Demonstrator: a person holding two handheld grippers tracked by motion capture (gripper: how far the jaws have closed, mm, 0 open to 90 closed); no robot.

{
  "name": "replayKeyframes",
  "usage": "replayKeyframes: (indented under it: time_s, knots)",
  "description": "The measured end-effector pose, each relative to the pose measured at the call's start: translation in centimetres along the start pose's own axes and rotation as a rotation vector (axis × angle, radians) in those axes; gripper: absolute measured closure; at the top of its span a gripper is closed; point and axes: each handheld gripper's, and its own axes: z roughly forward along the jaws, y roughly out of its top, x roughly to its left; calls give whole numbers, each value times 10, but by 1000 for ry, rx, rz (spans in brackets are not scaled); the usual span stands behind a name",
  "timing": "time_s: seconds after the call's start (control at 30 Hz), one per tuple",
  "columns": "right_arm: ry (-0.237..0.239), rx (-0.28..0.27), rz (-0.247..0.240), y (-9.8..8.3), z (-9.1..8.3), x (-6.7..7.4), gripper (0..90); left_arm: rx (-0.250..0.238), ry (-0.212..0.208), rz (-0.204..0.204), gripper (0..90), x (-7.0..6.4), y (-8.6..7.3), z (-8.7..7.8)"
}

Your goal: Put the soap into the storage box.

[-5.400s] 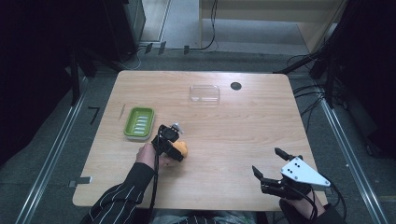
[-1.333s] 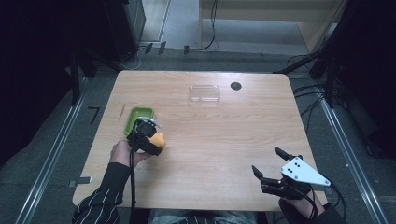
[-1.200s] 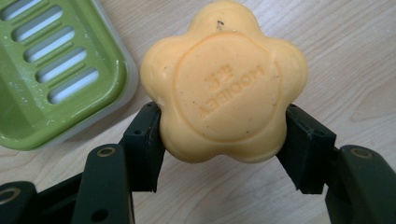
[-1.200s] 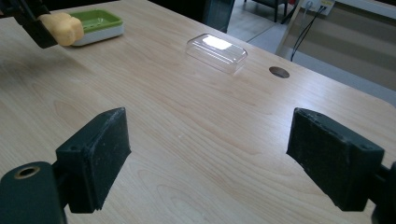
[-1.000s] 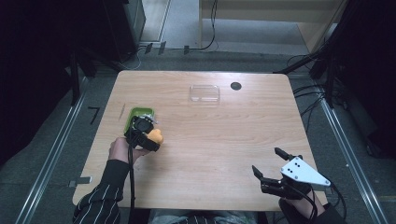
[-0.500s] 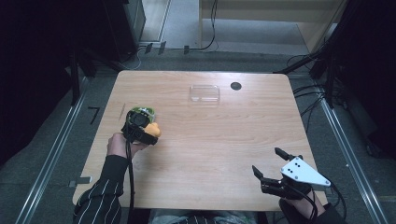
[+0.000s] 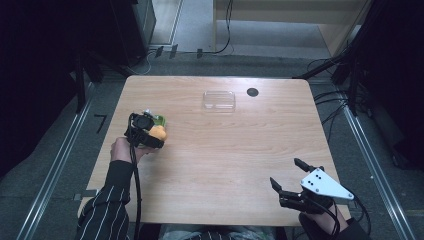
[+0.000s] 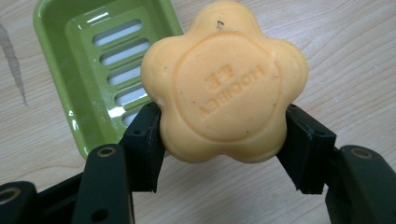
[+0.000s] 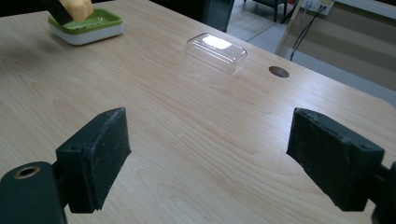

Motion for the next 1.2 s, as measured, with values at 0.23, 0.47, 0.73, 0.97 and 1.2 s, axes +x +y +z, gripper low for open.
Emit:
replayKeyframes:
  time_s: [0.23, 0.47, 0.73, 0.97, 1.2]
  knots:
    - [0, 0, -2, 0, 0, 0, 134, -16, 4, -31, 394, 12, 5, -1]
    - [0, 1, -2, 0, 0, 0, 134, -34, 7, -71, 394, 26, 9, -1]
    - [1, 2, -3, 0, 0, 0, 134, -20, 23, -103, 393, 38, 12, 5]
    - [2, 2, -4, 0, 0, 0, 134, 0, 30, -116, 393, 43, 17, 14]
    - [1, 1, -1, 0, 0, 0, 134, 17, 43, -128, 393, 47, 18, 21]
